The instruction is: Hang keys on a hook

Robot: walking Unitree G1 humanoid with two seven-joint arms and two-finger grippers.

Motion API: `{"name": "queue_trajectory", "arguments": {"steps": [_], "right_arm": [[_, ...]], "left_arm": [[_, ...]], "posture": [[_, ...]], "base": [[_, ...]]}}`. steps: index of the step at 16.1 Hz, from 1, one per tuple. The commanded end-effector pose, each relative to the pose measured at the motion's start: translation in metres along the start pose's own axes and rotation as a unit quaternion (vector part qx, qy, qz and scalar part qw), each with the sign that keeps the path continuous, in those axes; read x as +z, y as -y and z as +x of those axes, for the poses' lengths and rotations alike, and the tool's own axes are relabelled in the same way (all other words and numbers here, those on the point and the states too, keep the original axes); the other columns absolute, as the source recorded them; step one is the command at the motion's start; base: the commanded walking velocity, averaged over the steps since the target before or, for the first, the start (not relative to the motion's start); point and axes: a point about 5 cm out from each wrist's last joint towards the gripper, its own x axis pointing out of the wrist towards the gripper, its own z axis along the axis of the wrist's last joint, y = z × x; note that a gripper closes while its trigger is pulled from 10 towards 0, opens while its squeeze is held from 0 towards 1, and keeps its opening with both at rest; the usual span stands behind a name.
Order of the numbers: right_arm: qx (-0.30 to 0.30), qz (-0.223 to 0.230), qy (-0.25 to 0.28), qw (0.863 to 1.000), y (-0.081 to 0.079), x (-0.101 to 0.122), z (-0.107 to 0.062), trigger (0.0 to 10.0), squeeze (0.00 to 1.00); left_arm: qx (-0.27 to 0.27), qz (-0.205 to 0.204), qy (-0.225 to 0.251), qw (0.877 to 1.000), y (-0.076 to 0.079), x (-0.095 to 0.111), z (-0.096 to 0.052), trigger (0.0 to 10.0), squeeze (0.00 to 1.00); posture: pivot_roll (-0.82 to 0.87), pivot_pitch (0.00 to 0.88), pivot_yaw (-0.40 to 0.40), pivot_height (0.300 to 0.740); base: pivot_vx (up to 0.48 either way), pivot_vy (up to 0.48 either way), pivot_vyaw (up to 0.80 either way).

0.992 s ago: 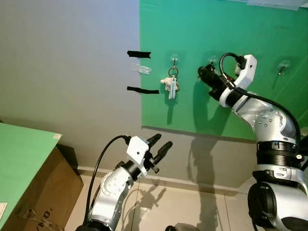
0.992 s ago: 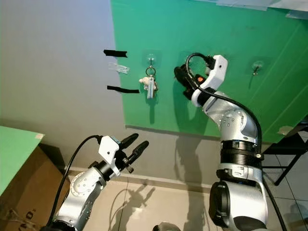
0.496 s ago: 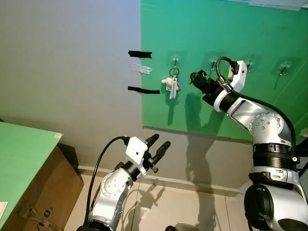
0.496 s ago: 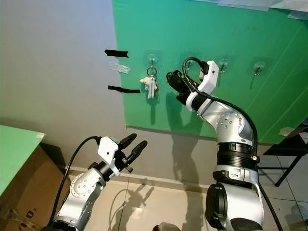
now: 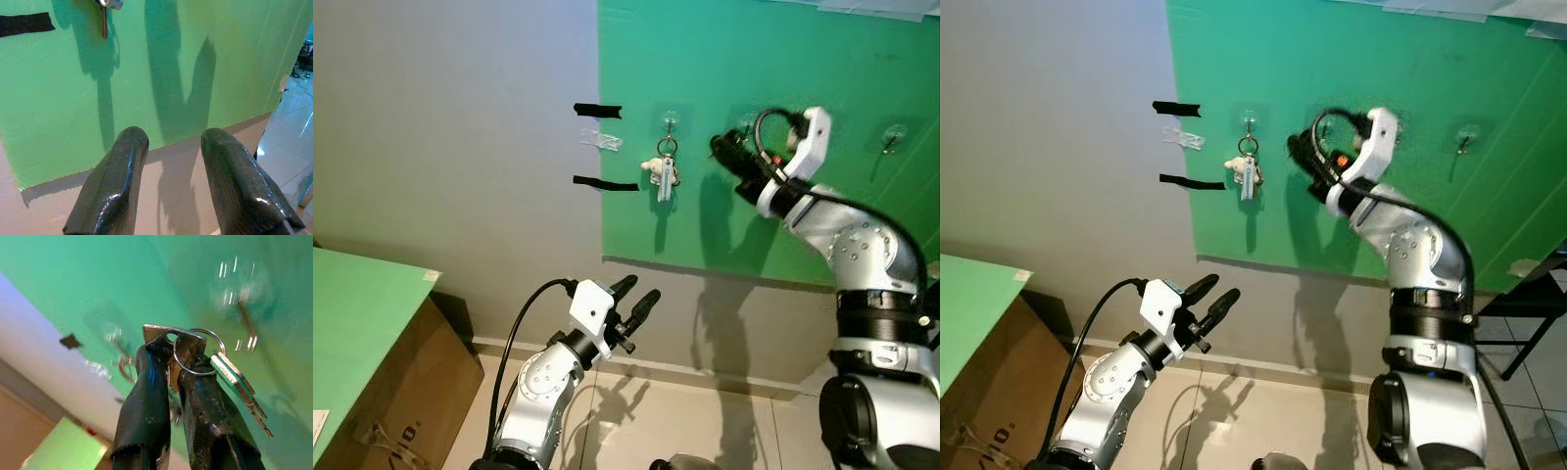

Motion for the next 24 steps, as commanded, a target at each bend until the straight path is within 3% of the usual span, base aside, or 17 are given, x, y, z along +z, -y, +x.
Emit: {"name": "queue_trajectory", "arguments": {"steps": [1, 5, 8, 12, 15, 19, 24], "right_arm": [[0.000, -0.018, 0.009, 1.000, -0.001, 0.007, 0.000, 0.0, 0.00], [-0.011, -0.058, 0.007, 0.998, 0.001, 0.007, 0.003, 0.0, 0.00], [-0.005, -0.014, -0.002, 1.000, 0.003, 0.000, 0.006, 0.0, 0.00], [-0.013, 0.003, -0.007, 1.000, 0.012, -0.002, 0.007, 0.0, 0.00], [-0.017, 0.055, -0.010, 0.998, 0.017, -0.009, 0.006, 0.0, 0.00], [-0.025, -0.013, -0.023, 0.999, 0.015, -0.012, 0.004, 0.0, 0.00], [-0.044, -0.028, -0.036, 0.998, 0.016, -0.018, -0.005, 0.0, 0.00]], "left_arm": [[-0.007, 0.008, 0.003, 1.000, -0.001, 0.003, 0.004, 10.0, 0.00], [-0.004, 0.008, 0.002, 1.000, -0.001, 0.002, 0.003, 10.0, 0.00], [-0.005, 0.009, 0.000, 1.000, -0.001, 0.002, 0.002, 10.0, 0.00], [-0.007, 0.010, -0.001, 1.000, 0.000, 0.001, 0.002, 10.0, 0.00], [-0.005, 0.010, -0.005, 1.000, 0.000, 0.000, 0.000, 10.0, 0.00], [-0.005, 0.011, -0.008, 1.000, 0.000, -0.001, -0.002, 10.0, 0.00], [-0.008, 0.011, -0.009, 1.000, 0.000, -0.001, -0.002, 10.0, 0.00]], "posture": [[-0.14, 0.000, -0.051, 0.736], [-0.13, 0.000, -0.051, 0.736], [-0.13, 0.000, -0.047, 0.736], [-0.13, 0.000, -0.047, 0.736], [-0.12, 0.000, -0.050, 0.736], [-0.13, 0.003, -0.048, 0.736], [-0.13, 0.006, -0.046, 0.736]], "base": [[0.000, 0.000, 0.00], [0.000, 0.000, 0.00], [0.000, 0.000, 0.00], [0.000, 0.000, 0.00], [0.000, 0.000, 0.00], [0.000, 0.000, 0.00], [0.000, 0.000, 0.00]]}}
